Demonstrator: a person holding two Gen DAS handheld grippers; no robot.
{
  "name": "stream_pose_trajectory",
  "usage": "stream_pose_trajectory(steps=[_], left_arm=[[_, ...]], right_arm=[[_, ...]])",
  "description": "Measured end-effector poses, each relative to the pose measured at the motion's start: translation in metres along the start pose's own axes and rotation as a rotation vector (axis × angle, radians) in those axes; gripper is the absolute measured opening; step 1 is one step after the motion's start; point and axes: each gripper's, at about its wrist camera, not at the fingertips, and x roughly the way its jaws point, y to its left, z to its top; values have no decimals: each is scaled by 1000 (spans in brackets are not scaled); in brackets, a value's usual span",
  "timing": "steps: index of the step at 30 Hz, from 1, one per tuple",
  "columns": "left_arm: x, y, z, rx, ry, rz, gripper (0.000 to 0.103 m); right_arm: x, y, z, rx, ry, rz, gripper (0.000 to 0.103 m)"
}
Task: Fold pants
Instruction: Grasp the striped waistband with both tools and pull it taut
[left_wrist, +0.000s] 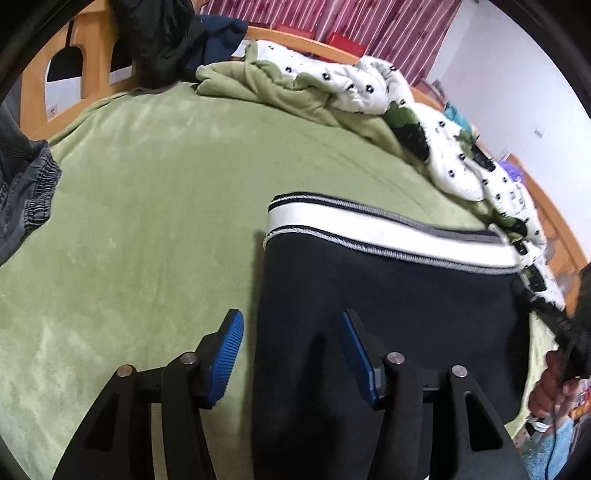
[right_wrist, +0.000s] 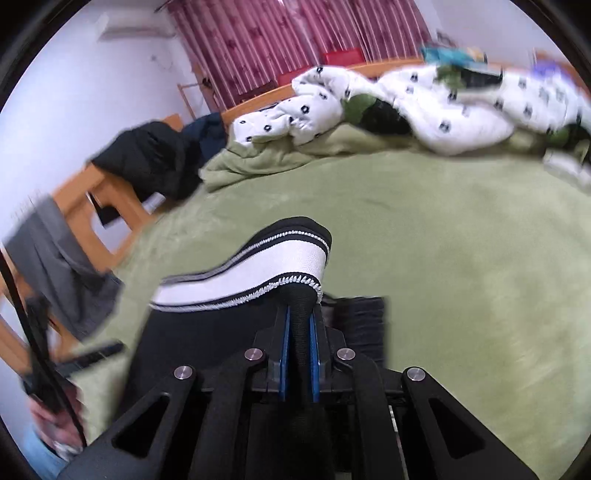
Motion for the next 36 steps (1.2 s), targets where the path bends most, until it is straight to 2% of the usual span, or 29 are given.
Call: stream_pose_trajectory(steps=[3,5,6,7,8,10,11,13,15,16,19,22,26,29,36], left_arm=[[5,-1,0,-4,16,-1,53],[9,-3,2,-5,26,-1,53],[9,-4,3,-7,25,-4,53],[9,-5,5,-7,20,-9,53],[8,-7,7,-7,15,-11,53],[8,-13,12,4,0,-22,53],[9,-16,15,10,-7,-29,53],[12,-24,23,13,-15,-47,53],[17,-33,31,21,-13,-67,53],[21,-39,36,29,-12,-74,53],[35,-55,44,62,-11,-78,53],[58,-69,46,114,-4,-40,53],[88,-73,42,109,42,19,53],[94,-74,43,107,68,27,53],[96,-65,46,43,104,-23,53]], right_arm=[[40,-26,-11,58,130,-89,10],[52,-29,-14,42,151,-121,18],[49,-29,-12,36,143,-130,20],[43,-27,-9,38,134,-142,30],[35,-25,-5,46,107,-156,33],[16,-19,0,54,4,-173,34],[12,-14,3,49,-21,-166,34],[15,-2,13,49,-37,-126,35],[24,7,16,57,-40,-115,42],[34,13,17,54,-28,-139,49],[56,23,19,13,21,-159,50],[63,31,15,-43,-34,-222,50],[90,30,7,-103,22,-304,52],[91,24,8,-94,23,-285,53],[93,19,4,-87,23,-273,57]])
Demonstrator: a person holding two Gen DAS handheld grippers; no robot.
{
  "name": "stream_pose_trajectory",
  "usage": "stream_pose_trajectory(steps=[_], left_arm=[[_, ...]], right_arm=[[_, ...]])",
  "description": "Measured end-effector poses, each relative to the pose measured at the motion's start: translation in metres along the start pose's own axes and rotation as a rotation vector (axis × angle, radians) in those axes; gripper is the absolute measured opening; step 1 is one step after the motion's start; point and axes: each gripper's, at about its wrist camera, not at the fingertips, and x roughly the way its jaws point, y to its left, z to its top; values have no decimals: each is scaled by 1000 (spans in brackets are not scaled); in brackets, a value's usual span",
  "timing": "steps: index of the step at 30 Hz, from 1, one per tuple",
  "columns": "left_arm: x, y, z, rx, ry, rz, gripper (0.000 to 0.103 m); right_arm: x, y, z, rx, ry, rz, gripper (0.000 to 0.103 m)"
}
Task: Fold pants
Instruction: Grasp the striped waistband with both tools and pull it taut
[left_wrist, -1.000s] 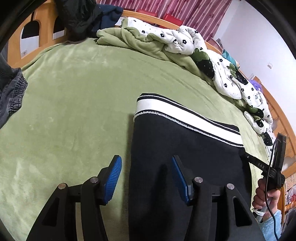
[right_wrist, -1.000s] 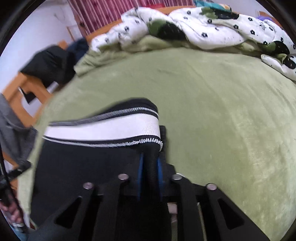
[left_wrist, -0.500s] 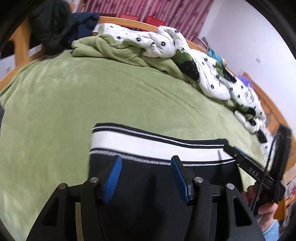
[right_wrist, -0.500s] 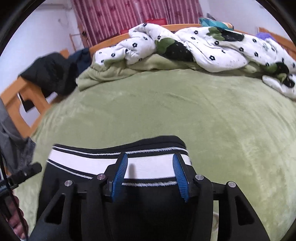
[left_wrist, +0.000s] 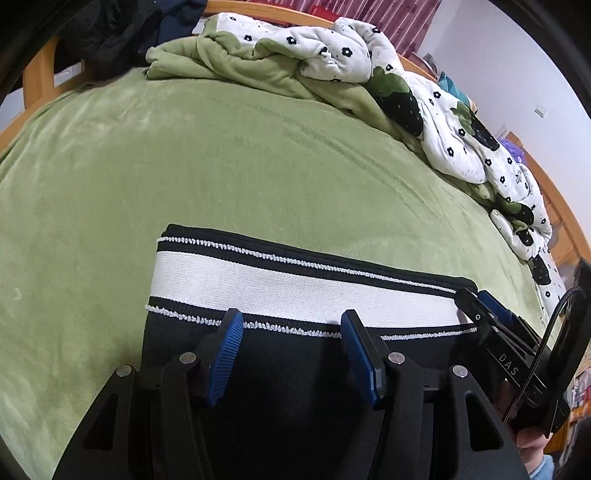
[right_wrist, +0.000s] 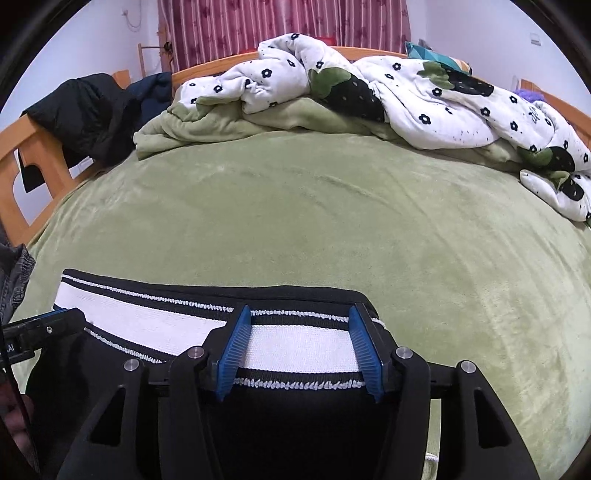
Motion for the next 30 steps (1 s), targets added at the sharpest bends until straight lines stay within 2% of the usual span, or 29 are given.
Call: stream_pose_trajectory(steps=[3,8,14,20,24,30], left_arm=[[-1,-1,1,5,3,2,53],[-2,-5,-1,26,-3,16,53],[-7,-3,-3,28,-4,13,53],[-13,2,-1,29,24,-14,52],[-15,2,-5,54,40,-4,52],[-27,0,-17,100,46,4,52]], right_arm=[[0,3,0,-4,0,-1,58],[0,8,2,-24,6,11,67],[-2,11,2,-32,5,3,68],[-9,12,1,-32,-1,-3,68],[-14,9,-4,-47,2,-23,68],[-24,-15,-8,59,50,-7,68]])
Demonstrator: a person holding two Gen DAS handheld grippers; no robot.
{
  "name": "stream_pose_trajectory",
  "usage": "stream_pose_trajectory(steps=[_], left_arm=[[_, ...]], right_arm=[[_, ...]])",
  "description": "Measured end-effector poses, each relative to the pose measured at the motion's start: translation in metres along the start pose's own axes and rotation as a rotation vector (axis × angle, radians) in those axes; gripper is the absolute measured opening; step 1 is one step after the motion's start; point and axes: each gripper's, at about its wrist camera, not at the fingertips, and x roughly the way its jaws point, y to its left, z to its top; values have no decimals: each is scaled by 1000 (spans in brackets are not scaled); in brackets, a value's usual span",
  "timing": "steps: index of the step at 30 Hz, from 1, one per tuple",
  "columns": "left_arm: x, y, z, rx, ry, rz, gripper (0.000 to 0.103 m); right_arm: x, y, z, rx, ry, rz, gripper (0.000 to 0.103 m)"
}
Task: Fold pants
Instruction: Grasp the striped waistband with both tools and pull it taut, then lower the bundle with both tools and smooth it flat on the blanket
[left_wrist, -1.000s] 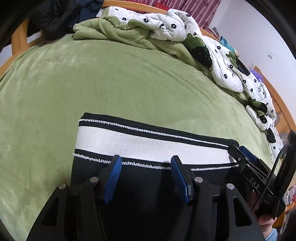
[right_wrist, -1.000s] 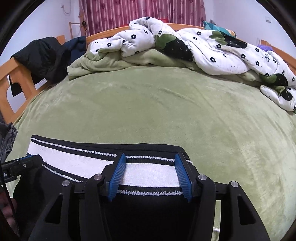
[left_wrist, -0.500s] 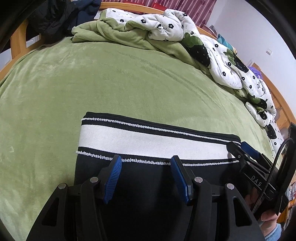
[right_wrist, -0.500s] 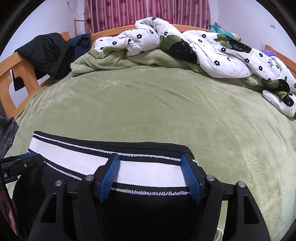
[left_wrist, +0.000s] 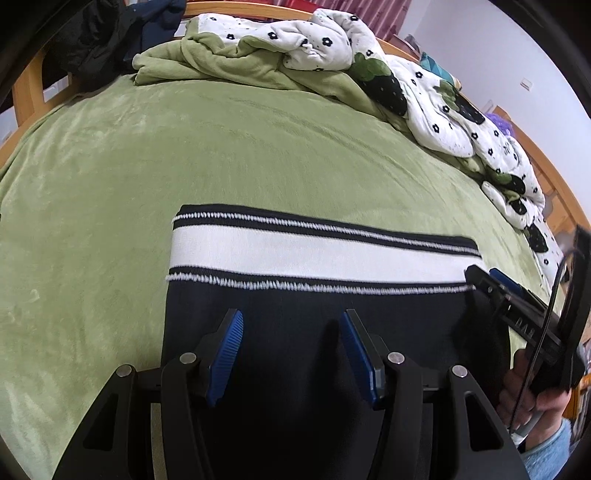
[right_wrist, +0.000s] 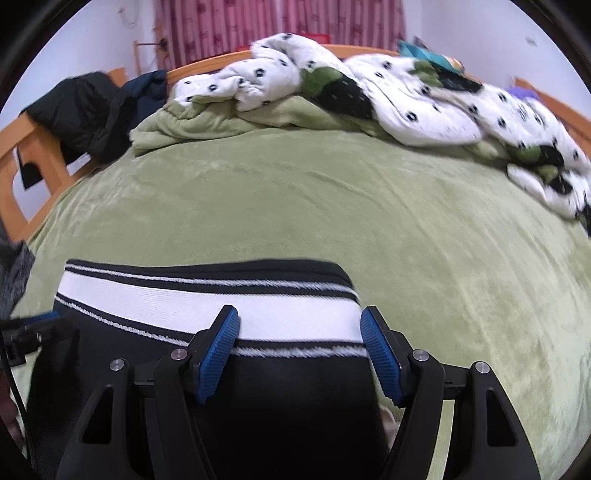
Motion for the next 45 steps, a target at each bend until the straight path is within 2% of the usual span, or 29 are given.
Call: stream_pose_trajectory(steps=[4,8,14,18,21,24,29,33,37,42,43,45], left_arm=[[-7,-2,-12,21,11,-10,52],[-14,-1,-31,18,29,-14,52],[-34,-4,-67,45,15,-18,53],[-41,2,-96,48,36,-37,53],[-59,5,-116,70,-6,-22,53],[-78,15,-131,40,-35,-26,53],[-93,29,-158,1,-22,-34,53],[-101,20,-173,106,-17,3,53],[-100,-1,-190,306,-32,131,53],[-80,-13,-195,373,-37,256,56],[-75,-13,-194,371,-33,283,56],[-69,-10,-187,321,-37,282,54]], right_arm=[[-9,-10,-6,43,27,8,68],[-26,-10,-18,10,29,1,68],[-53,-19,-62,5,73,-3,68],[-67,-28,-88,31,117,5,68],[-73,-32,-103,49,149,15,68],[-81,-33,-117,46,149,21,68],[-91,-34,-126,33,141,20,68],[-101,-39,-125,53,113,32,68],[-105,-47,-121,94,100,54,68],[-104,-47,-119,104,108,83,68],[-103,-44,-118,94,109,84,68],[-102,-39,-118,80,111,82,68]])
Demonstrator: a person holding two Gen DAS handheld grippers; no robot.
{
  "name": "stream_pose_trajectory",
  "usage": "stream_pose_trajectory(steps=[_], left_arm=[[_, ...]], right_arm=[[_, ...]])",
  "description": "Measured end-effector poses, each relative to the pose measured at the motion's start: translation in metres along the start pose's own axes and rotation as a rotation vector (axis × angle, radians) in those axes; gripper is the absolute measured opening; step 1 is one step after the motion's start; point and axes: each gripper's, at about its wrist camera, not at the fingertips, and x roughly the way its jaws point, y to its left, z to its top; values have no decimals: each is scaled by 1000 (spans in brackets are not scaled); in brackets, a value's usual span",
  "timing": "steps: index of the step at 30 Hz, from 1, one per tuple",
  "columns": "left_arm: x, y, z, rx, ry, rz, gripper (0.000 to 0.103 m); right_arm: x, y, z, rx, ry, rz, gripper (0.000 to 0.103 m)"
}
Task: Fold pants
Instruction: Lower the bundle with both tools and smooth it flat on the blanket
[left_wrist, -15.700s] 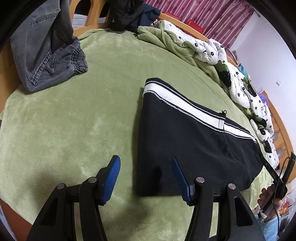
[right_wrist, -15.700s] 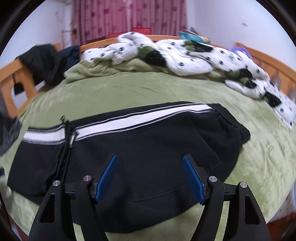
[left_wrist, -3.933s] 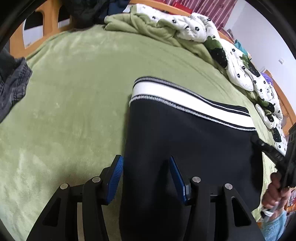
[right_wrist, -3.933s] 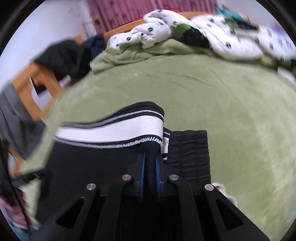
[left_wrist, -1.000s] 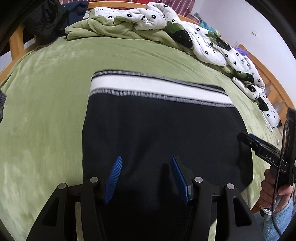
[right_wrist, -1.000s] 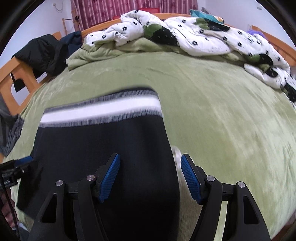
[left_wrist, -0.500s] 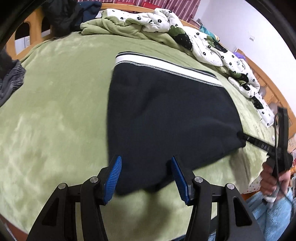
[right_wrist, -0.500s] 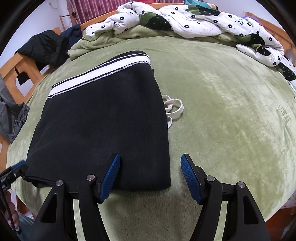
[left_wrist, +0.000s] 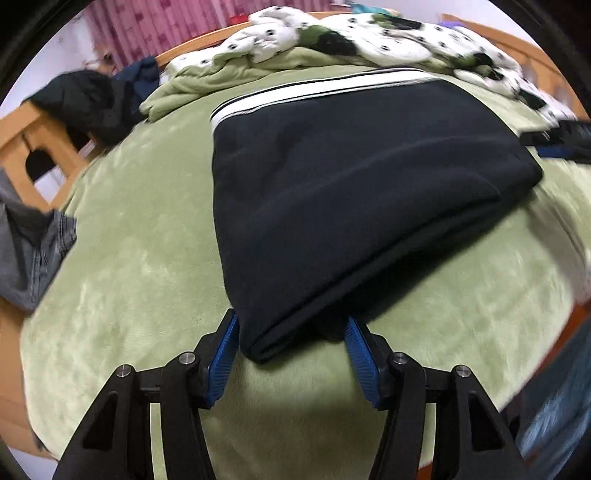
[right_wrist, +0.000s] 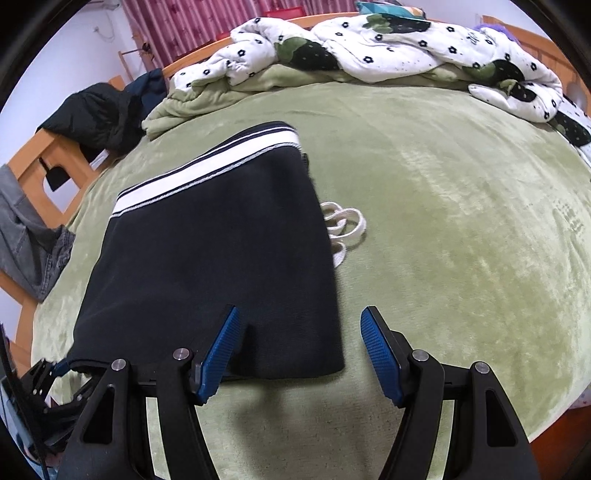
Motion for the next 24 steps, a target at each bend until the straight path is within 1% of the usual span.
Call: stream_pose_trajectory(steps=[2,3,4,5,6,7,9,10,11,12,14,17,19,20,22,23,24], left_arm=[[0,5,4,-65,-24,-16,40],[-6,10,5,-104,-67,-8,29],[-14,15,5,-143,-106,-25,24],[-22,25,4,-197,-147,-61,23],[-26,31,3,-230,-165,-78,22],[-24,35,1,-244,-158,-86,22],[3,33,-5,-222,-48,-84,22],[10,32,-9,-224,-24,-93,23],[6,31,-12,-224,-48,-93,24],[2,32,-12,-219,-47,-100,28],[-7,35,-13,-218,-40,-137,29],[-26,43,-19,-228,-71,-173,31],[-38,50,-16,-244,-108,-218,32],[-43,54,-14,-254,-134,-240,35],[-55,59,-4,-276,-194,-293,43],[-58,59,5,-291,-229,-327,45],[-58,57,13,-296,-240,-338,48]], right_arm=[[1,5,0,-10,2,6,68],[1,7,0,-14,2,9,68],[1,9,0,-22,-1,8,68],[0,11,-1,-27,-3,5,68],[0,12,-1,-32,-5,1,68],[-1,12,-2,-38,-7,-2,68],[2,13,-4,-52,3,-2,68],[4,15,-5,-62,12,-6,68],[5,15,-6,-71,18,-13,68],[6,15,-6,-78,22,-19,68],[3,15,-7,-82,7,-24,68],[-7,13,-7,-95,-52,-24,68],[-11,13,-5,-114,-96,-30,68],[-11,14,-4,-121,-112,-30,68],[-11,17,2,-134,-141,-23,68],[-9,20,6,-141,-148,-8,68],[-6,24,11,-152,-147,17,68]])
